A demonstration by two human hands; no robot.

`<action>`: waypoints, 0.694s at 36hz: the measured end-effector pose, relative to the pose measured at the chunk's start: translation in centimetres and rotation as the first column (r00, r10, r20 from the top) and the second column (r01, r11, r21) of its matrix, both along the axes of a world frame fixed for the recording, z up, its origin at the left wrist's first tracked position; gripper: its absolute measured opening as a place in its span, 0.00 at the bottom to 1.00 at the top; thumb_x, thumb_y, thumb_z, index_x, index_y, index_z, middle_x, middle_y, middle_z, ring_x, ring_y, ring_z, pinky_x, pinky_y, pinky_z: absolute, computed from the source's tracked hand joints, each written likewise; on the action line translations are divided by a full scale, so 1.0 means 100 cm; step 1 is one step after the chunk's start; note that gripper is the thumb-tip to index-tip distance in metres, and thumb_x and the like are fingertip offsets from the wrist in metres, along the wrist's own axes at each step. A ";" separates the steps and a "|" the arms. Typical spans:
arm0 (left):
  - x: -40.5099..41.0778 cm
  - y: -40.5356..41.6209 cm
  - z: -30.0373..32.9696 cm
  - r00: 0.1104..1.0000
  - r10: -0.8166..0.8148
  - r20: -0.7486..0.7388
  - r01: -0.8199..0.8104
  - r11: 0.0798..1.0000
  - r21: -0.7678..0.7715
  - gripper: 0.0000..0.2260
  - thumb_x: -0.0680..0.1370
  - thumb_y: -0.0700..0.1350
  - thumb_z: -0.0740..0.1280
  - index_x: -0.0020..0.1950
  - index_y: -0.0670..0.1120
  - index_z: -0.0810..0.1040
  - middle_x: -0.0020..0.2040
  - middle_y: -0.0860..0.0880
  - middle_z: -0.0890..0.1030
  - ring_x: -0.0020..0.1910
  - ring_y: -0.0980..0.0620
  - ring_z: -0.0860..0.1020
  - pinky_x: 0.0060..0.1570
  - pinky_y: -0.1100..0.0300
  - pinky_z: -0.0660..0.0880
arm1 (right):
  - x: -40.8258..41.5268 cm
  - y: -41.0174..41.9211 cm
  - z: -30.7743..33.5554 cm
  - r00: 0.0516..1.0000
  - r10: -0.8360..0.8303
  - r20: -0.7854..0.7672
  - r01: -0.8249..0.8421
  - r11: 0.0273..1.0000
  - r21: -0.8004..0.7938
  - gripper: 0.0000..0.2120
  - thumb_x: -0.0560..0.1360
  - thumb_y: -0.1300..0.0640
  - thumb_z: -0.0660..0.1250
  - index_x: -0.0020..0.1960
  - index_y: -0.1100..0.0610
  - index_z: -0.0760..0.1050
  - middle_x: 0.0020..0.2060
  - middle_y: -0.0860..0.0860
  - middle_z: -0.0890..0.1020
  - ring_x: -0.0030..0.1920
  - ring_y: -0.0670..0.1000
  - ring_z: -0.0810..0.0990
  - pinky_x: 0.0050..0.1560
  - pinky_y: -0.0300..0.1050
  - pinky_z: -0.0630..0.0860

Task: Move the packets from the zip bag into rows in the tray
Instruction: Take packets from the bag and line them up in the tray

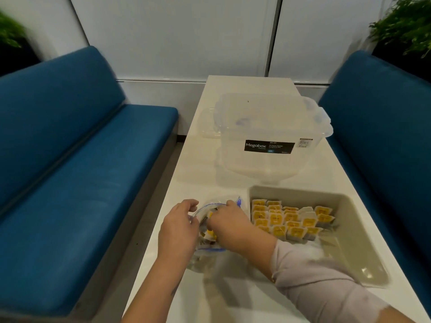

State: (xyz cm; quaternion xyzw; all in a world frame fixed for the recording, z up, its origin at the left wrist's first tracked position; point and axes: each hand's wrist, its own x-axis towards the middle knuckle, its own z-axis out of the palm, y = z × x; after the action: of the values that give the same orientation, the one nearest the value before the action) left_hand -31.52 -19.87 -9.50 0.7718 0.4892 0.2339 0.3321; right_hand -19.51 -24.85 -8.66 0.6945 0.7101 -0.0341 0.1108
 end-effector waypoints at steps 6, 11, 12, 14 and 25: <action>0.000 0.001 -0.003 1.000 -0.019 0.005 0.019 1.000 -0.018 0.17 0.74 0.36 0.62 0.59 0.52 0.76 0.51 0.57 0.78 0.44 0.55 0.77 0.49 0.56 0.76 | -0.009 0.009 -0.013 0.992 -0.051 0.115 0.057 0.997 -0.047 0.12 0.75 0.57 0.65 0.58 0.49 0.76 0.55 0.50 0.80 0.58 0.54 0.76 0.57 0.50 0.66; -0.001 0.004 -0.004 1.000 -0.028 0.004 0.028 0.999 -0.016 0.17 0.74 0.36 0.63 0.59 0.53 0.76 0.50 0.58 0.78 0.45 0.55 0.77 0.49 0.56 0.76 | -0.007 0.009 -0.008 0.990 -0.074 0.120 0.081 0.996 -0.049 0.10 0.76 0.58 0.63 0.57 0.51 0.75 0.56 0.52 0.80 0.58 0.55 0.76 0.60 0.50 0.64; -0.001 0.005 -0.004 1.000 -0.029 0.004 0.029 0.999 -0.014 0.17 0.74 0.36 0.63 0.59 0.53 0.76 0.50 0.58 0.78 0.45 0.55 0.77 0.49 0.56 0.76 | -0.006 0.008 -0.007 0.991 -0.076 0.113 0.082 0.996 -0.047 0.11 0.76 0.58 0.63 0.57 0.50 0.75 0.55 0.52 0.80 0.58 0.55 0.76 0.60 0.51 0.64; 0.000 0.005 -0.004 0.999 -0.035 -0.003 0.035 0.999 -0.014 0.17 0.75 0.36 0.63 0.59 0.53 0.76 0.51 0.59 0.78 0.45 0.56 0.77 0.48 0.58 0.76 | -0.006 0.007 -0.007 0.991 -0.079 0.110 0.085 0.995 -0.047 0.11 0.76 0.57 0.64 0.58 0.49 0.75 0.55 0.52 0.80 0.57 0.55 0.77 0.60 0.51 0.64; 0.000 0.008 -0.006 0.999 -0.042 -0.010 0.042 0.999 -0.004 0.17 0.74 0.36 0.63 0.58 0.54 0.76 0.50 0.59 0.78 0.43 0.57 0.77 0.46 0.55 0.76 | -0.005 0.014 -0.010 0.980 -0.199 -0.010 0.198 0.978 -0.058 0.10 0.77 0.61 0.61 0.56 0.57 0.77 0.54 0.54 0.81 0.55 0.56 0.79 0.56 0.49 0.71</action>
State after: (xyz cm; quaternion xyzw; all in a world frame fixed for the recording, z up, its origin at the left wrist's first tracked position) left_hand -31.53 -19.03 -10.05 0.7824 0.4750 0.2224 0.3358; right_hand -19.99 -23.48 -9.65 0.7582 0.6368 -0.0706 0.1211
